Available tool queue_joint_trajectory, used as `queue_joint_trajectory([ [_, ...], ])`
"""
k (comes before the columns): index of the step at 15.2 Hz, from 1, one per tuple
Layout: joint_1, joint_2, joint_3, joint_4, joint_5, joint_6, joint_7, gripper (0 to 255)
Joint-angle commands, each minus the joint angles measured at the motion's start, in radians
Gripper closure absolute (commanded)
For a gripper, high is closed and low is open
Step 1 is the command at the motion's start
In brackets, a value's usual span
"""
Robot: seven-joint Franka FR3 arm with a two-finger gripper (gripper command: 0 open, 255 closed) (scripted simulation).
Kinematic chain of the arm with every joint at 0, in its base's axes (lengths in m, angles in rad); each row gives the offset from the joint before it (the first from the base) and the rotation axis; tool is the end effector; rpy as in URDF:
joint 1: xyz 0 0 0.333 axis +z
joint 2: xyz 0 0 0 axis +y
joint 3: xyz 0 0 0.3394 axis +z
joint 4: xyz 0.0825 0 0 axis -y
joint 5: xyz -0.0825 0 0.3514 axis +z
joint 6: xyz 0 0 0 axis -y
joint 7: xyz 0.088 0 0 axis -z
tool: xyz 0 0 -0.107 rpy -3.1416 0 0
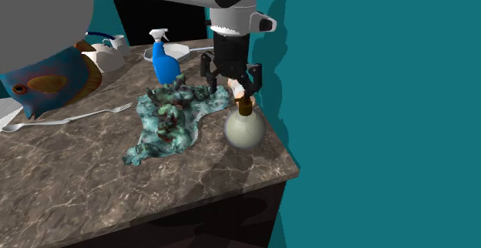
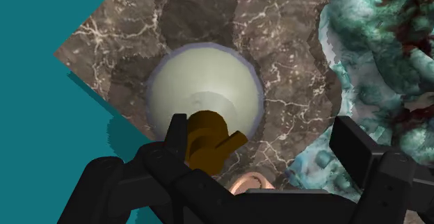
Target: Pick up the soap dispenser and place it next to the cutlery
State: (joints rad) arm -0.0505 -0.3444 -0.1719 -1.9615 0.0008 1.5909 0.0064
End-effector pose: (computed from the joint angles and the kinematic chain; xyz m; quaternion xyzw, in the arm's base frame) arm 0.3917 -0.1023 0.6348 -0.9935 0.1087 0.0123 0.0307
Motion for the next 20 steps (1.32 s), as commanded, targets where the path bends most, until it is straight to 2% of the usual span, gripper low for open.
queue_joint_trajectory([
  [1, -0.009, 0.08, -0.022, 0.067, -0.005, -0.004, -0.024, 0],
  [3, -0.019, 0.153, -0.043, 0.136, -0.007, -0.017, -0.047, 0],
  [11, -0.02, 0.133, -0.041, 0.013, -0.011, 0.086, -0.044, 0],
  [19, -0.02, 0.133, -0.041, 0.013, -0.011, 0.086, -0.044, 0],
  [20, -0.02, 0.133, -0.041, 0.013, -0.011, 0.086, -0.044, 255],
])
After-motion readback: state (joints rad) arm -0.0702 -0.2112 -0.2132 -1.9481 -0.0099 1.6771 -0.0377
